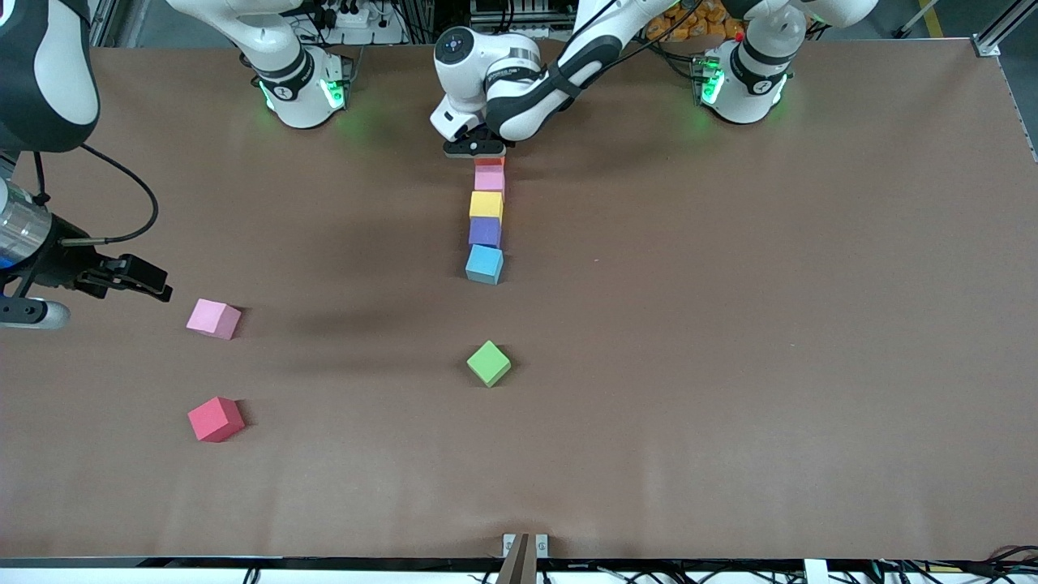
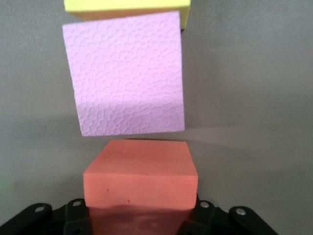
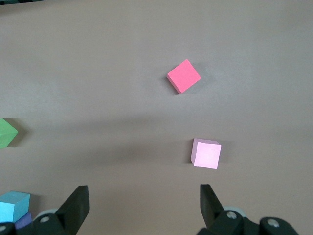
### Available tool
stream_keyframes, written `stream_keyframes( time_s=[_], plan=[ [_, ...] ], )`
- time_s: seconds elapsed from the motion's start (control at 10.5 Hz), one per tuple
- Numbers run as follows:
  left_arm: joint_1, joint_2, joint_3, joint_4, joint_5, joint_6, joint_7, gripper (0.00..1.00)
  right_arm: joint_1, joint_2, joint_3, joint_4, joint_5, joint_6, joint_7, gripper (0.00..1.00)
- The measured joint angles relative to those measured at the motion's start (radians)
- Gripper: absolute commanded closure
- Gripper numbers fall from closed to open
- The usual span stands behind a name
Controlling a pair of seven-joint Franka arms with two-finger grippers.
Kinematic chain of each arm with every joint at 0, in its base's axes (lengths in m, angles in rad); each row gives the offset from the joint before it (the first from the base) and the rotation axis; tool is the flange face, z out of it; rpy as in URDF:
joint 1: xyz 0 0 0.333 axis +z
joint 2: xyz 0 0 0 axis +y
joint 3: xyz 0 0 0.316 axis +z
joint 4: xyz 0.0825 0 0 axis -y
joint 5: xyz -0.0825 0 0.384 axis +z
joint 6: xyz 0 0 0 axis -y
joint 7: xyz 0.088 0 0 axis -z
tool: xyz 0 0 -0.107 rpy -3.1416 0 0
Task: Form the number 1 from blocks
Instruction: 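Lower the orange block beside lavender and open the left gripper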
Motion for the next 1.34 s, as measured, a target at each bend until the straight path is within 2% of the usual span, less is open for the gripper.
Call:
stream_keyframes(
  time_s=[0.95, 1.34],
  plan=[
    [0.019, -0.008, -0.005, -0.039, 0.003, 0.040, 0.014, 1.00, 0.000, 0.000, 0.000, 0.000, 0.000, 0.001, 0.000, 0.00],
    [0.042, -0.009, -0.005, -0.042, 0.003, 0.040, 0.016, 1.00, 0.002, -0.017, 0.000, 0.001, 0.000, -0.054, 0.047, 0.00]
  ],
)
